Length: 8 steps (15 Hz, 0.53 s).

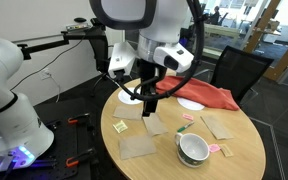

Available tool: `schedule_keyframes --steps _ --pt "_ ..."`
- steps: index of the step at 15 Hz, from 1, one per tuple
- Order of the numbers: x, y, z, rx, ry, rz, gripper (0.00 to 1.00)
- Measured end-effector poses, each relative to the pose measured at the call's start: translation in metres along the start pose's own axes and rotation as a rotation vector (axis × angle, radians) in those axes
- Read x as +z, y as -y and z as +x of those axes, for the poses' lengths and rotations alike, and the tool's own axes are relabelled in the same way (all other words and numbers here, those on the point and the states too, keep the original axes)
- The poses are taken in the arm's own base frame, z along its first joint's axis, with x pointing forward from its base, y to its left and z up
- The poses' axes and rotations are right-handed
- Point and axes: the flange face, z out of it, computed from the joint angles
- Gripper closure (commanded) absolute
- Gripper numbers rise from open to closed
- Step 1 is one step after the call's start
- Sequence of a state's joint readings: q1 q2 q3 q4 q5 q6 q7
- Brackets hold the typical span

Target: Pick up the green marker and put it in the green cup

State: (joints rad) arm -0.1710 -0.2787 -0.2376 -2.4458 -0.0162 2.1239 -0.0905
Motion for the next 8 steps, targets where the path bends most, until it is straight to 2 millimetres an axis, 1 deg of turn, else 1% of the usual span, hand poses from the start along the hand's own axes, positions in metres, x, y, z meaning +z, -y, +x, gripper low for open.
schedule_keyframes --steps 1,3,5,8 --pt "-0.001 0.004 0.002 -0.009 -0.005 -0.003 0.00" --pt "-0.006 0.019 0.012 -0.042 -0.025 -0.016 0.00" --pt "-0.011 0.037 0.028 -0.080 -0.050 -0.030 0.00" --pt "-0.013 0.058 0.056 -0.133 -0.088 -0.055 0.00"
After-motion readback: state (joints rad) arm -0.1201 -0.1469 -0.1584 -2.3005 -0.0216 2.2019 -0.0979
